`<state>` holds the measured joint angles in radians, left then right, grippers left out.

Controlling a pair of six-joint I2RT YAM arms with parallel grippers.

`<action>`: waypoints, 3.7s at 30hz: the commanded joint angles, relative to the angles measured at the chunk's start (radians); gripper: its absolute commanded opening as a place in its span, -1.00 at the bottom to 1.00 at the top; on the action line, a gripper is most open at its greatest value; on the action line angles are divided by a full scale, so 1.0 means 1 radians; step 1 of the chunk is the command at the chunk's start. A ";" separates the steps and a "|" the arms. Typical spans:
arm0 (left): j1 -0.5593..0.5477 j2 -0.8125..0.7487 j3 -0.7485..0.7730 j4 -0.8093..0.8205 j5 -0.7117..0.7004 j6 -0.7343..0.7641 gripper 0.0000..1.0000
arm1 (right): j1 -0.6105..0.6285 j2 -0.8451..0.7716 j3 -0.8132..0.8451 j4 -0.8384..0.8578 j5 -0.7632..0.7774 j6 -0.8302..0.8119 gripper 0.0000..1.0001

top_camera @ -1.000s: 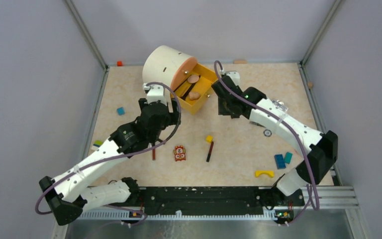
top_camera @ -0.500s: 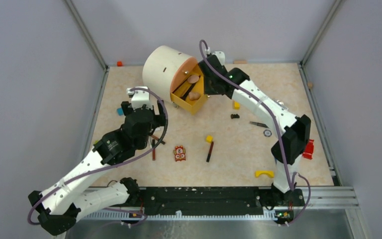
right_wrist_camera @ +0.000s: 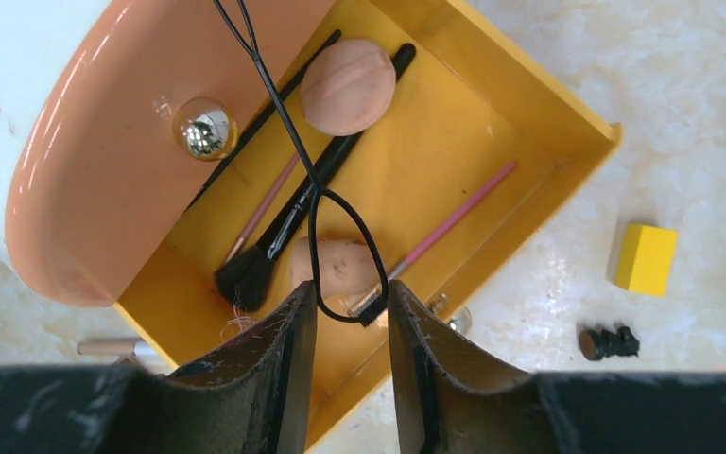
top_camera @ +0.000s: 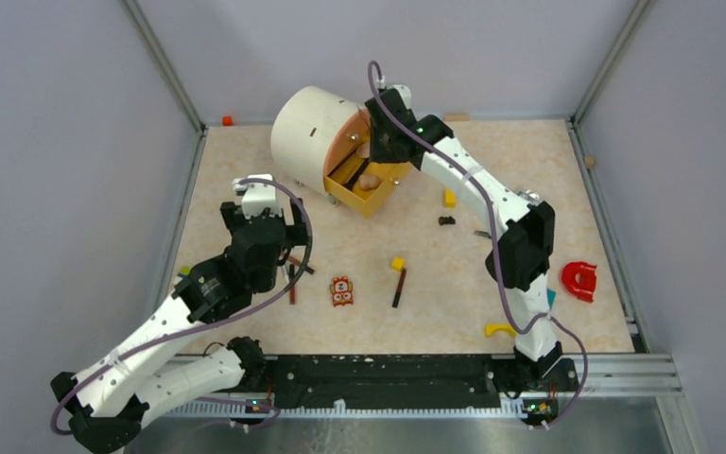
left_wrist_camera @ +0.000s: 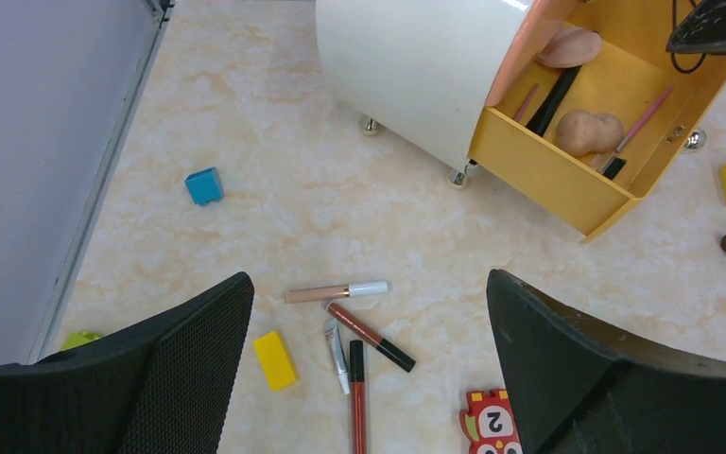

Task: Organize the makeup
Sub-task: Place the makeup tool in the drawer, then close the drawer in the storage box.

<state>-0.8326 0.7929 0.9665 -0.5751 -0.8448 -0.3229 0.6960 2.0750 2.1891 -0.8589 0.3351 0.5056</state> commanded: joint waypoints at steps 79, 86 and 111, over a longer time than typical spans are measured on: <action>0.404 0.643 0.584 0.149 0.543 0.002 0.93 | -0.122 -0.873 -1.123 0.190 0.049 0.021 -0.03; 0.496 0.818 0.826 0.147 0.583 0.079 0.96 | -0.124 -0.885 -1.179 0.216 0.017 0.024 -0.03; 0.777 1.030 0.885 0.336 1.032 0.030 0.98 | -0.164 -0.852 -1.158 0.245 0.012 0.015 -0.04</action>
<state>-0.0639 1.8423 1.8549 -0.3321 0.1532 -0.2890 0.5724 1.2404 1.0023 -0.6231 0.3096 0.5186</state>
